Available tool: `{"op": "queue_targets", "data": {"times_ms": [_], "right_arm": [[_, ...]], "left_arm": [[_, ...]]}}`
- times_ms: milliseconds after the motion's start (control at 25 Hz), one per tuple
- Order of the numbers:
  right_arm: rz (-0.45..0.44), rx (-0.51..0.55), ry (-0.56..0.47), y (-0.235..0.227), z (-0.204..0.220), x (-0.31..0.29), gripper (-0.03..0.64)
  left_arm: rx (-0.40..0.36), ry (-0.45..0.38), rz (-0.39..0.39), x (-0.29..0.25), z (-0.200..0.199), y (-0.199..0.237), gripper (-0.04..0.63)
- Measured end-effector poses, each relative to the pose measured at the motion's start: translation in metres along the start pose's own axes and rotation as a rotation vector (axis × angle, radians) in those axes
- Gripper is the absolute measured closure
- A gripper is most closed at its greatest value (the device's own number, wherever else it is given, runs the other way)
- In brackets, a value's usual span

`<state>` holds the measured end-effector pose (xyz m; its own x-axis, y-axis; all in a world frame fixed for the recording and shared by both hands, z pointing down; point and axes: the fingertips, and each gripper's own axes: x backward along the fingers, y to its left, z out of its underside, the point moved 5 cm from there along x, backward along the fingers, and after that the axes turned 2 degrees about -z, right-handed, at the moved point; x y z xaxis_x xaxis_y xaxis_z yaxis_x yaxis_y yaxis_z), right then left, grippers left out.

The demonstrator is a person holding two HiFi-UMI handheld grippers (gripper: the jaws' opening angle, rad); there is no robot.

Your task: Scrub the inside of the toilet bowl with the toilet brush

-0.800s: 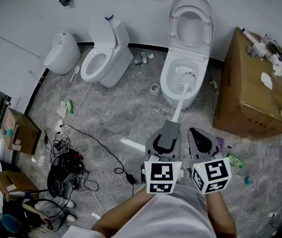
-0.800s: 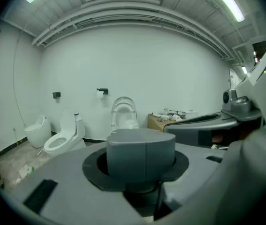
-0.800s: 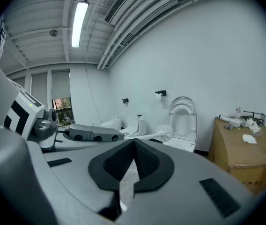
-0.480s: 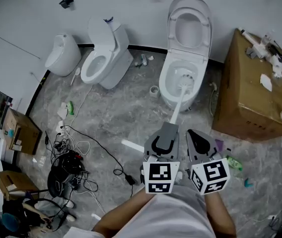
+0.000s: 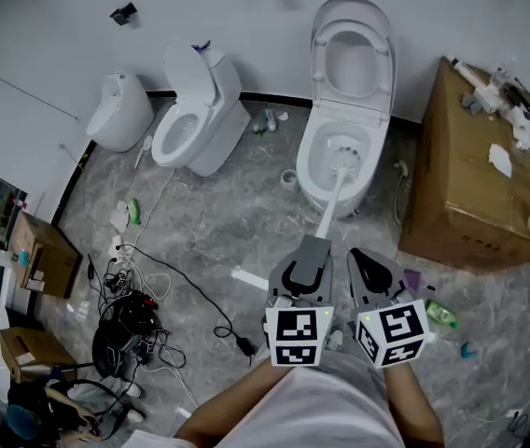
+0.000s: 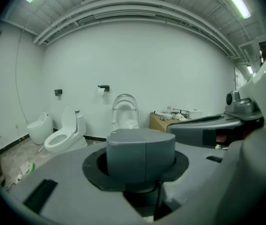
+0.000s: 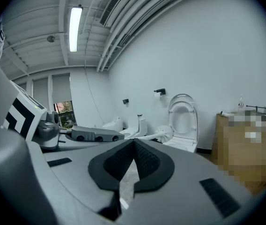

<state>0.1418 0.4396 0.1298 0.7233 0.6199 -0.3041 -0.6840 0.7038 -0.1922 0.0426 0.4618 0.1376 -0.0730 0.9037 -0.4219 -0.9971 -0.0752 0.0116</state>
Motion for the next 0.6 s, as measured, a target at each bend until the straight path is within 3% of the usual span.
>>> {"op": "queue_targets", "data": {"times_ms": [600], "right_arm": [[0.020, -0.019, 0.032, -0.033, -0.009, -0.067, 0.618]], "left_arm": [[0.027, 0.042, 0.020, -0.071, -0.008, 0.036, 0.437]]}}
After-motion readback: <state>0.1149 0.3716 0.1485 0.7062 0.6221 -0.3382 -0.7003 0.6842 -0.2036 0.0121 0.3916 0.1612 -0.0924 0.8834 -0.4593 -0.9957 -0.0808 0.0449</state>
